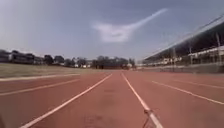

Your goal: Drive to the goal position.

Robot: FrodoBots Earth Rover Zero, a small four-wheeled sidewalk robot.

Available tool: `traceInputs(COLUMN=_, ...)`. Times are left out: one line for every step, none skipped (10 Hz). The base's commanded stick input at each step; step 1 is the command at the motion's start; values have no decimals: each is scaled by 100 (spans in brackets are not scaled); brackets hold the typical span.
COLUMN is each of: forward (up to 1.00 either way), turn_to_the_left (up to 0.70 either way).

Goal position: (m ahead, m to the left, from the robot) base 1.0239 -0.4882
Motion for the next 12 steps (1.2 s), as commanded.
traceInputs(forward=70, turn_to_the_left=0)
traceInputs(forward=70, turn_to_the_left=0)
traceInputs(forward=70, turn_to_the_left=0)
traceInputs(forward=70, turn_to_the_left=0)
traceInputs(forward=70, turn_to_the_left=0)
traceInputs(forward=70, turn_to_the_left=0)
traceInputs(forward=70, turn_to_the_left=0)
traceInputs(forward=70, turn_to_the_left=0)
traceInputs(forward=70, turn_to_the_left=0)
traceInputs(forward=70, turn_to_the_left=0)
traceInputs(forward=70, turn_to_the_left=0)
traceInputs(forward=70, turn_to_the_left=0)
